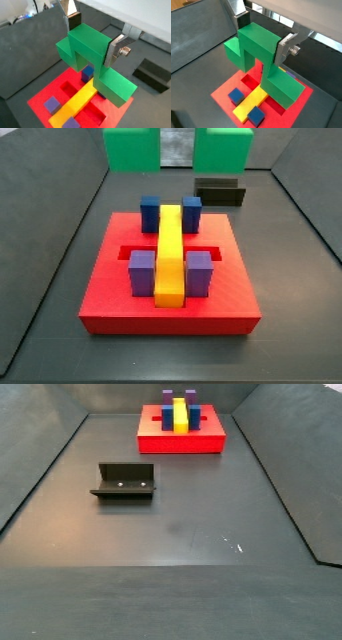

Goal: Pick up the green object. Move up. Place the green object on the fixture. Regrasp the green object. Move to above the board. Insert the green object.
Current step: Insert the green object.

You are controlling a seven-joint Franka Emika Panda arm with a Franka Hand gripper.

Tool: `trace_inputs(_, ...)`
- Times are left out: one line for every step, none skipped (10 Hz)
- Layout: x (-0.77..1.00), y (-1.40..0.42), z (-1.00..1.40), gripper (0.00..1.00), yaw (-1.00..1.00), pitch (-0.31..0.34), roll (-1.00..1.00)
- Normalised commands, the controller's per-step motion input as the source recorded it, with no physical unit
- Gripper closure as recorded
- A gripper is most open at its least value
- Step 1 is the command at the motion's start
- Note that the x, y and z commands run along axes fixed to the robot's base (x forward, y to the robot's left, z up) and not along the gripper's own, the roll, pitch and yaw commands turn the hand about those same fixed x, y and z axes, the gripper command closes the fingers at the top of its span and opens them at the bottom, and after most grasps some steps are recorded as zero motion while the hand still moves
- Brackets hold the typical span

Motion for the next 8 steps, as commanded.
trace_inputs(0.00,-0.20,-0.57,1.00,0.09,-0.203,-0.13)
trace_inputs(0.01,-0.12,-0.55,1.00,0.07,-0.167,-0.07)
trace_inputs(0.05,-0.13,-0.46,1.00,0.04,-0.060,0.10)
trace_inputs(0.00,-0.04,-0.56,1.00,0.06,-0.079,0.09)
trace_inputs(0.00,0.00,-0.62,1.00,0.06,-0.123,0.00)
trace_inputs(0.00,-0.03,-0.56,1.00,0.04,-0.139,0.00)
trace_inputs(0.00,-0.01,-0.55,1.00,0.04,-0.130,0.00)
trace_inputs(0.00,0.00,-0.53,1.00,0.03,-0.124,0.00)
